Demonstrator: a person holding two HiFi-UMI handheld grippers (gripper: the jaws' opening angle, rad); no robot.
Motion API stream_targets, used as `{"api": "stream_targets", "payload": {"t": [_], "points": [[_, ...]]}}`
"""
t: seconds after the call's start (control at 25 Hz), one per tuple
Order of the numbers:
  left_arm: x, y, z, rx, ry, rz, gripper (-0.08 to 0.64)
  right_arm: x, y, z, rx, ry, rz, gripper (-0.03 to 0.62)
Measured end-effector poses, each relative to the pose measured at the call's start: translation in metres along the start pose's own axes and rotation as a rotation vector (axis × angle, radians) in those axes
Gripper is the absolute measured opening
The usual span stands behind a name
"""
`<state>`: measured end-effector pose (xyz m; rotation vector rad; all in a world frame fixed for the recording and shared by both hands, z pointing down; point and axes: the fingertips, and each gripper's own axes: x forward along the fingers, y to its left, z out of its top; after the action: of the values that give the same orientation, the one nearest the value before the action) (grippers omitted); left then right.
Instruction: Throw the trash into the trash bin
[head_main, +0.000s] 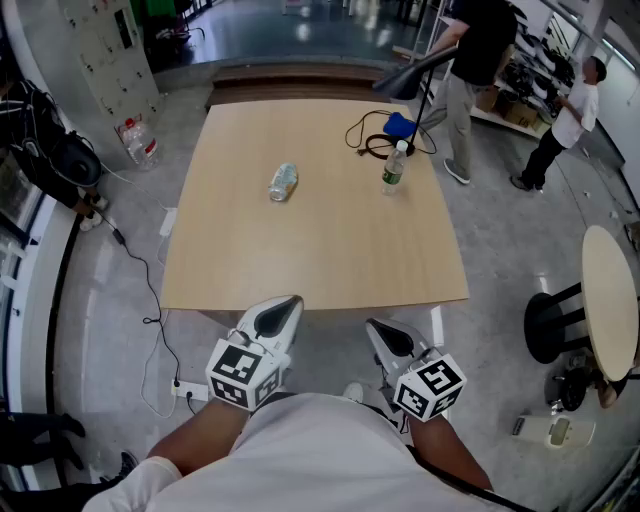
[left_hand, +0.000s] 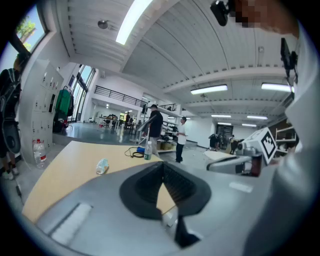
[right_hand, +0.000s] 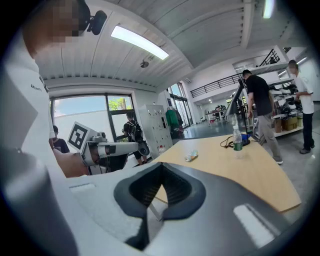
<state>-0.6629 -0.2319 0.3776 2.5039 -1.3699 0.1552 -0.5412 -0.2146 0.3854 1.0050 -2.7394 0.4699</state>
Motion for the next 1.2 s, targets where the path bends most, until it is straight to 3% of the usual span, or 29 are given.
{"api": "stream_targets", "payload": {"t": [0.56,1.2], "points": [[-0.001,0.004,-0.007,-0.013,0.007,-0.011,0.008,0.006,0.017,0.002,-0.024,-0.016,0.045,0.002],[-0.023,0.031,-0.006,0.004,-0.001,-0.033,0.008,0.031,0.043,-0.001,-0.005,-0.008,0.012,0.002]]}}
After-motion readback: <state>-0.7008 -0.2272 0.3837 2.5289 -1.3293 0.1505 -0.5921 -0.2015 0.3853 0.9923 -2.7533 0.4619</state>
